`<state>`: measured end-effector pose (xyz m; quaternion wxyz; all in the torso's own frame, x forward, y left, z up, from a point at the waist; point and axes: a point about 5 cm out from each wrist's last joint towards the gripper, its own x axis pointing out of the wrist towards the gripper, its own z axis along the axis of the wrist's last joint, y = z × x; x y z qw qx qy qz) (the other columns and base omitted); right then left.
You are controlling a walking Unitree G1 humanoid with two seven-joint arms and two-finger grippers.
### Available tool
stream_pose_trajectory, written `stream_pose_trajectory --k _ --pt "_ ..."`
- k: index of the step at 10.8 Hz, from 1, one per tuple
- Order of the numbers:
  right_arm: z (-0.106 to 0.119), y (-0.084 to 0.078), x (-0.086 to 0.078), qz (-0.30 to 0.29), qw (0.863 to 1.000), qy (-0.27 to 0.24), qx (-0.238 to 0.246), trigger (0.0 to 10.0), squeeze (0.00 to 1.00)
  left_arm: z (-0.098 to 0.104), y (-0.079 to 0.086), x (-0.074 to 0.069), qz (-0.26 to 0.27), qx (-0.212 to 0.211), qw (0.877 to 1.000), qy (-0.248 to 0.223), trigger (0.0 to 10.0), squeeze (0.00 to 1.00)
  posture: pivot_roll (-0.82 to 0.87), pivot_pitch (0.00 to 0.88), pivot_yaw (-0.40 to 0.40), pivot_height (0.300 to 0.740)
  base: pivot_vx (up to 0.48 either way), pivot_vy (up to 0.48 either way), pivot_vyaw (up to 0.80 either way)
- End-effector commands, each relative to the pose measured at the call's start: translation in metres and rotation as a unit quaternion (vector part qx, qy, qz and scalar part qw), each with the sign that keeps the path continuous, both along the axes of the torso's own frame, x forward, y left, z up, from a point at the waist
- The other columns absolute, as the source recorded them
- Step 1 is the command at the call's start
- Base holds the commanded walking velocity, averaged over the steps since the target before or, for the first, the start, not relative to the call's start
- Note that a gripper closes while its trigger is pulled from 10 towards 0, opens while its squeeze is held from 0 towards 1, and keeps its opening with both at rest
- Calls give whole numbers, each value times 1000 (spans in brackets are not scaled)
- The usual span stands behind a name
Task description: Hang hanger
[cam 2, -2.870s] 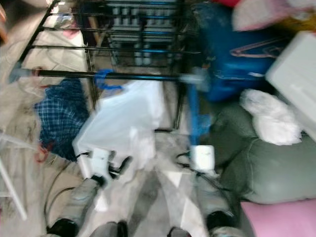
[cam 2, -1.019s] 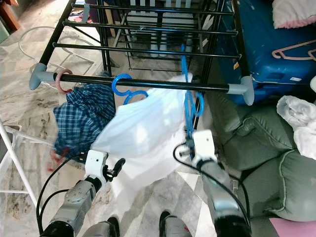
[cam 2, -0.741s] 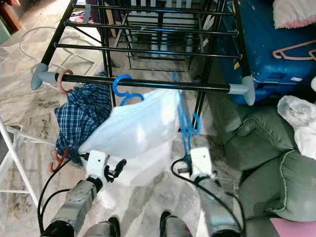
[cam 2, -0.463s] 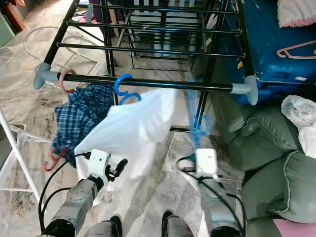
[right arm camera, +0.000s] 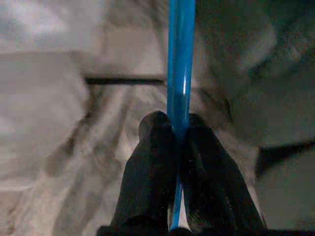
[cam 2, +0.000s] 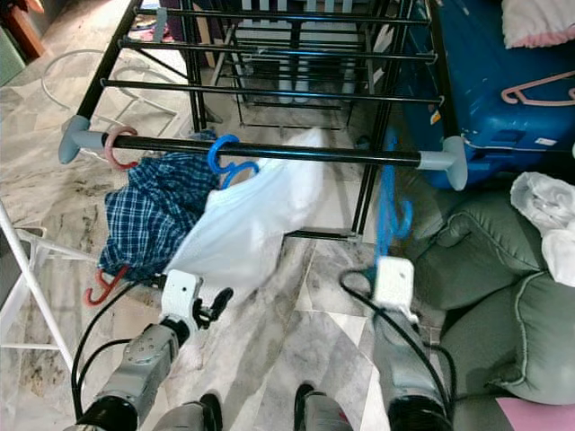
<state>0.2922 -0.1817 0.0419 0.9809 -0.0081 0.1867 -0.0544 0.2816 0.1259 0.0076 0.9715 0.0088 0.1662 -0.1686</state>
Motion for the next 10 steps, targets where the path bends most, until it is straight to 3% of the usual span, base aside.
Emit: stream_pose_trajectory --k 1,5,8,10 --pt "-3 9 -8 24 1000 8 -5 10000 0 -6 1 -5 -1 6 1000 16 10000 0 -70 210 28 740 0 0 0" --pt "22 27 -25 67 996 -38 -32 10000 0 -10 0 -8 -6 5 1000 23 10000 0 -91 218 23 740 0 0 0" --pt "50 24 -6 49 996 -73 -31 10000 0 -9 -3 -5 -8 5 1000 24 10000 0 -106 211 28 740 0 0 0" --pt "60 18 7 41 996 -70 -23 10000 0 -10 -5 -5 -7 6 1000 26 10000 0 -96 204 19 740 0 0 0"
